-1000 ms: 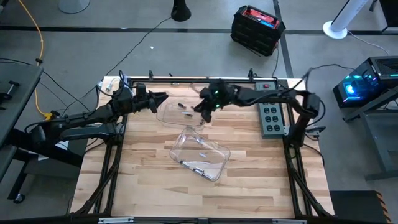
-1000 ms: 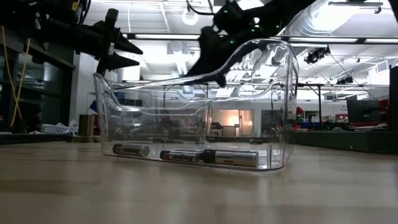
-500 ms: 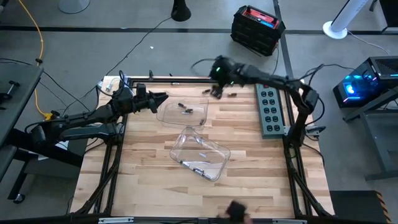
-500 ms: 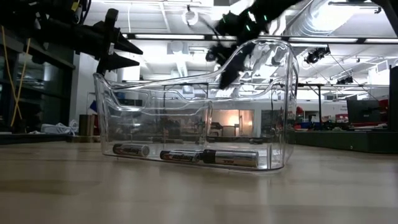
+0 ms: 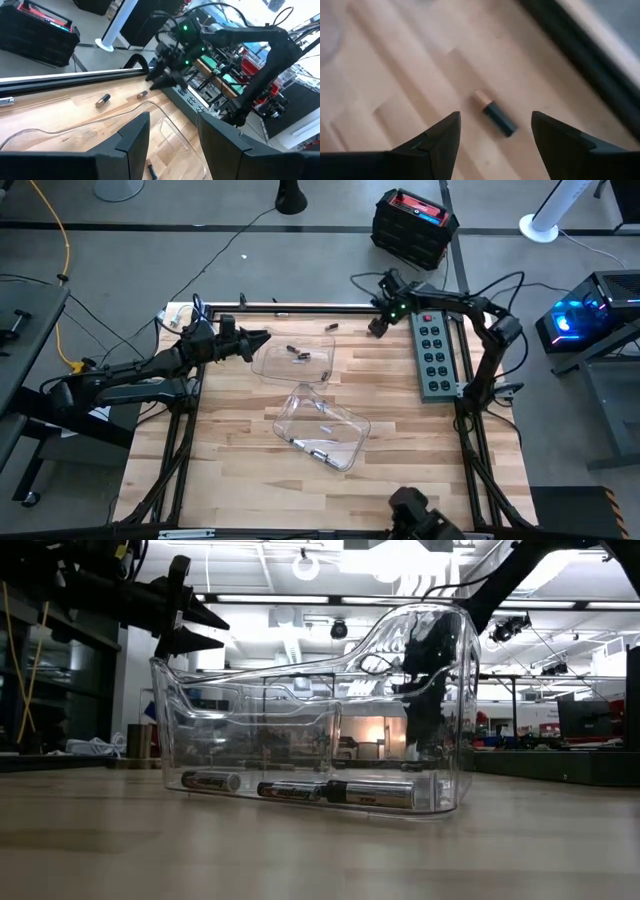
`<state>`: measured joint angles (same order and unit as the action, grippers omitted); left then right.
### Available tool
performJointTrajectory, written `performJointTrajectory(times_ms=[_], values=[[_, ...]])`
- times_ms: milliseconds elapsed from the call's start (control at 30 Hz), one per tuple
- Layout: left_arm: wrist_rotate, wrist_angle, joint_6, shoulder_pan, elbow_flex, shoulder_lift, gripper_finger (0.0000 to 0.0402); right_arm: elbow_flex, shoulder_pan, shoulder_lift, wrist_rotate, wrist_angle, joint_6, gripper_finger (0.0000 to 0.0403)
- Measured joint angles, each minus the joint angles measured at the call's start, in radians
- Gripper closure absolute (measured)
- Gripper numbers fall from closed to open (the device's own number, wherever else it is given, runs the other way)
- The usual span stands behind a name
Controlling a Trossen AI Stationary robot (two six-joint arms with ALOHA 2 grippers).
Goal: Sort batteries
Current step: Put the black battery into the top transparent bin
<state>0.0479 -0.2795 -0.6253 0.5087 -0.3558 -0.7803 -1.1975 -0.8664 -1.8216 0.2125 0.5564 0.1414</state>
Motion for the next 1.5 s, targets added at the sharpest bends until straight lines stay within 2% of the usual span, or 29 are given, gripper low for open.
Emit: performJointTrajectory(times_ms=[167, 333, 467, 600, 667, 733, 800, 900, 1000, 1067, 1167, 1267, 1367, 1433, 1500], values=[[-0.008, 0.018, -0.002, 0.000, 0.000, 0.000, 0.0243, 0.004, 0.041, -0.051, 0.021, 0.001, 0.108, 0.0167], [-0.010, 0.037, -0.011, 0.000, 0.000, -0.001, 0.0243, -0.021, 0.079, -0.138, -0.133, -0.007, 0.131, 0.0167], [-0.011, 0.057, -0.019, 0.000, 0.000, -0.001, 0.0243, -0.049, 0.094, -0.191, -0.180, 0.023, 0.155, 0.0181], [-0.011, 0.070, -0.026, -0.001, 0.000, -0.001, 0.0243, -0.074, 0.098, -0.205, -0.168, 0.057, 0.170, 0.0239], [-0.011, 0.080, -0.026, -0.001, 0.000, -0.001, 0.0243, -0.092, 0.099, -0.206, -0.132, 0.091, 0.147, 0.0287], [-0.011, 0.081, -0.026, -0.001, 0.000, -0.001, 0.0243, -0.112, 0.100, -0.203, -0.105, 0.125, 0.109, 0.0353], [-0.011, 0.082, -0.026, -0.001, 0.000, -0.001, 0.0243, -0.129, 0.111, -0.191, -0.084, 0.165, 0.088, 0.0381], [-0.011, 0.082, -0.026, -0.001, 0.000, -0.001, 0.0243, -0.135, 0.133, -0.138, -0.031, 0.252, 0.068, 0.0380], [-0.002, 0.068, -0.026, -0.001, 0.000, -0.001, 0.0243, -0.172, 0.158, -0.032, -0.022, 0.225, 0.049, 0.0382], [0.005, 0.043, -0.026, -0.001, 0.000, -0.001, 0.0243, -0.192, 0.179, 0.039, 0.028, 0.210, 0.025, 0.0382], [0.018, 0.014, -0.014, -0.001, 0.000, -0.001, 0.0243, -0.198, 0.247, 0.104, 0.135, 0.073, -0.063, 0.0382], [0.021, 0.015, 0.014, -0.001, 0.000, 0.000, 0.0243, -0.204, 0.342, 0.129, 0.173, -0.095, -0.156, 0.0382], [0.036, 0.031, 0.030, -0.001, 0.000, 0.001, 0.0243, -0.204, 0.441, 0.092, 0.159, -0.203, -0.211, 0.0382], [0.054, 0.045, 0.042, 0.000, 0.000, 0.001, 0.0243, -0.202, 0.504, 0.052, 0.119, -0.256, -0.246, 0.0380], [0.060, 0.078, 0.044, -0.001, 0.000, 0.001, 0.0243, -0.202, 0.559, 0.020, 0.049, -0.300, -0.277, 0.0361]])
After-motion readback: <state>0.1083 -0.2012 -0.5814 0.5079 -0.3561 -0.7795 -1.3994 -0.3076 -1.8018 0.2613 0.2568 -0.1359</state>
